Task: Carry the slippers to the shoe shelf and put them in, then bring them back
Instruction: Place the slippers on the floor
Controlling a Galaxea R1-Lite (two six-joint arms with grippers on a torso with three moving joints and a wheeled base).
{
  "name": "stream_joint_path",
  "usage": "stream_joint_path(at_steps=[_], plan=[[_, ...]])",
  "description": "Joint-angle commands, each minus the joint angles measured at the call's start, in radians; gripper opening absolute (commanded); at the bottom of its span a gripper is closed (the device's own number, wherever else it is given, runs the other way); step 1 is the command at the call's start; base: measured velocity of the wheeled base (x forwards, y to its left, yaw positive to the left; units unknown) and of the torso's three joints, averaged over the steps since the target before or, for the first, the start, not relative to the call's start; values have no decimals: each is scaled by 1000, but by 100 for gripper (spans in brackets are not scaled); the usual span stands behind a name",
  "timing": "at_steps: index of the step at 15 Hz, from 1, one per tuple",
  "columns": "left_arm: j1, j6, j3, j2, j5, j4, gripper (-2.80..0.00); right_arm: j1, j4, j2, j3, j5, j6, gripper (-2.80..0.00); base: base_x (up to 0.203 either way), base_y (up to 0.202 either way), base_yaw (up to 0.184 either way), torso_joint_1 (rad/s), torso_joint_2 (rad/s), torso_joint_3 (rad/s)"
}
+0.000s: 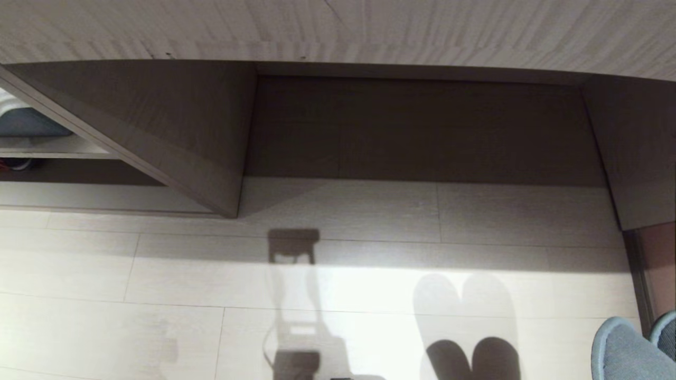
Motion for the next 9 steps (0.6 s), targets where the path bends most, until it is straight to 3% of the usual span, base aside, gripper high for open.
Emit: stream_joint_path(at_steps=[1,9], plan=[[0,1,0,1,0,0,-280,0,0,0,0,0,0,-280,0,0,0,2,7,-193],[0,1,0,1,0,0,-280,0,0,1,0,0,-1,-280,0,0,0,2,3,-196]])
